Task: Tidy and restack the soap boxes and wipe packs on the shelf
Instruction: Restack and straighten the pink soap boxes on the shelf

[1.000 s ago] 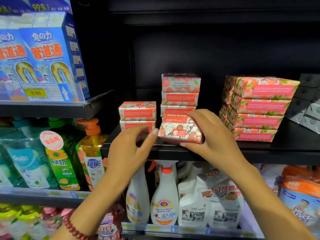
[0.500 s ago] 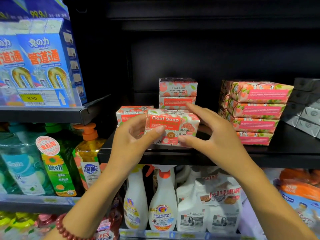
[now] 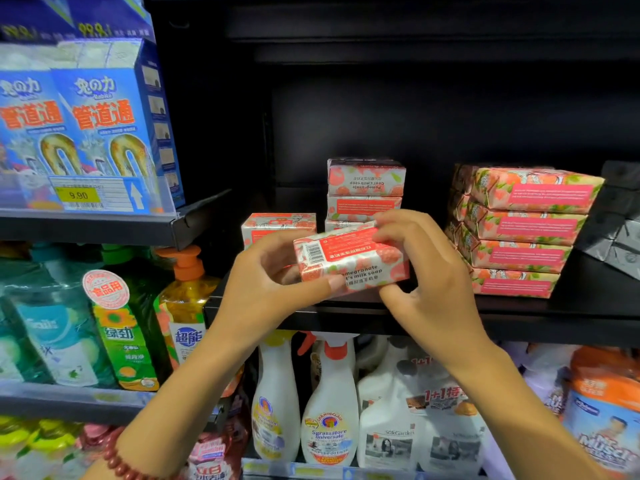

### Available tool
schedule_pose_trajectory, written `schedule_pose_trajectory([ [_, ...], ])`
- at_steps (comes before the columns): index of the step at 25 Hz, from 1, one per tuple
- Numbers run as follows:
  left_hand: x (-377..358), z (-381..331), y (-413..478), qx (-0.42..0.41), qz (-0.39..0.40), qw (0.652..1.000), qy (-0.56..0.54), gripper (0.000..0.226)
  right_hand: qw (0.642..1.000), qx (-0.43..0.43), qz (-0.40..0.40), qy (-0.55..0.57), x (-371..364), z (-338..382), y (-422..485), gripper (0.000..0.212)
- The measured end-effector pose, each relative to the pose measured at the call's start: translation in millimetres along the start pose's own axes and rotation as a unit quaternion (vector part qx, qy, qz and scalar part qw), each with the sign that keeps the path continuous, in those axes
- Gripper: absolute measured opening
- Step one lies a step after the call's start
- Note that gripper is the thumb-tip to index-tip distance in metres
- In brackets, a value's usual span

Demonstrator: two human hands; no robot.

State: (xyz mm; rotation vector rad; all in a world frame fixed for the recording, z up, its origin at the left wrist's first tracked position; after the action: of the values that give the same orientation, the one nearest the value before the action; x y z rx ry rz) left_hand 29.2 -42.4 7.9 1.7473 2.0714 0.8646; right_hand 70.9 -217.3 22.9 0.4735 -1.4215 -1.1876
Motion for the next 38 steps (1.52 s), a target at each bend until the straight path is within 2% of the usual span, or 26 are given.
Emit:
schedule_pose_trajectory([
  [2, 3.7, -0.1, 0.3, -0.026, 0.001, 1.0, 0.017, 0.065, 0.992, -0.07, 0.075, 0.069, -1.1, -6.1, 0.2, 0.069],
  [4, 6.0, 0.1, -0.8, -0.059, 0.023, 0.997, 0.049, 0.067, 0.961, -0.161, 0.132, 0.181, -1.9, -9.3, 0.4, 0.087],
  [7, 5.6, 1.1, -4.6, -0.103, 0.052, 0.986, 0.117, 0.063, 0.927, -0.21, 0.149, 0.273, -5.0, -15.4, 1.8, 0.08],
  [10, 4.5, -0.8, -6.6, -0.17, 0.035, 0.965, 0.197, 0.057, 0.931, -0.196, 0.121, 0.285, -4.8, -13.7, 5.8, 0.056],
  [12, 7.9, 0.6, -4.9, -0.152, 0.032, 0.97, 0.189, 0.069, 0.947, -0.171, 0.072, 0.261, -3.7, -9.4, 4.9, 0.05],
  [15, 14.0, 3.0, -2.7, -0.031, 0.021, 0.997, 0.069, 0.09, 0.987, -0.07, -0.01, 0.144, -6.3, 4.1, 1.3, 0.038],
  [17, 14.9, 5.4, -2.1, 0.021, 0.005, 0.999, 0.033, 0.085, 0.993, -0.011, -0.045, 0.109, -11.1, 9.5, -1.7, 0.027],
  [20, 12.2, 6.6, -2.2, 0.024, -0.002, 1.0, 0.016, 0.064, 0.994, 0.019, -0.05, 0.093, -19.5, 10.5, -3.6, 0.031],
  [22, 15.6, 4.6, -2.7, 0.003, -0.022, 1.0, 0.013, 0.062, 0.996, 0.02, -0.033, 0.081, -23.5, 8.6, -4.1, 0.038],
  [27, 39.0, -7.4, 10.0, -0.045, -0.117, 0.988, 0.091, 0.068, 0.996, 0.015, -0.048, 0.075, -14.8, -0.9, -7.4, 0.033],
  [29, 45.2, -6.7, 21.5, -0.04, -0.153, 0.982, 0.103, 0.074, 0.998, -0.016, -0.002, 0.064, -15.1, -7.7, -9.3, 0.03],
  [31, 47.7, -2.3, 33.6, -0.032, -0.175, 0.977, 0.119, 0.079, 0.993, -0.054, 0.099, 0.033, -23.1, -15.3, -13.7, 0.032],
  [33, 49.4, 5.4, 43.6, -0.028, -0.183, 0.971, 0.149, 0.078, 0.984, -0.07, 0.163, 0.009, -31.6, -20.8, -19.8, 0.033],
  [38, 51.7, 28.6, 54.5, 0.001, -0.183, 0.966, 0.184, 0.084, 0.985, -0.04, 0.167, -0.006, -38.8, -22.0, -27.7, 0.024],
])
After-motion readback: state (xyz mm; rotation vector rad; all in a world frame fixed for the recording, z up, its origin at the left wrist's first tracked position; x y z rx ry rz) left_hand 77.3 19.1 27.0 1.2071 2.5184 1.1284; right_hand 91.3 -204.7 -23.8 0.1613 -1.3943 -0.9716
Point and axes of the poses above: each hand's wrist, its own y-axis towards the middle knuckle, its own x-axis out of the back of the hand, z = x × y, the point moved 3 cm from there along y, towards the middle knuckle, and after that the axes turned 3 degrees about z, right-handed, at the moved point
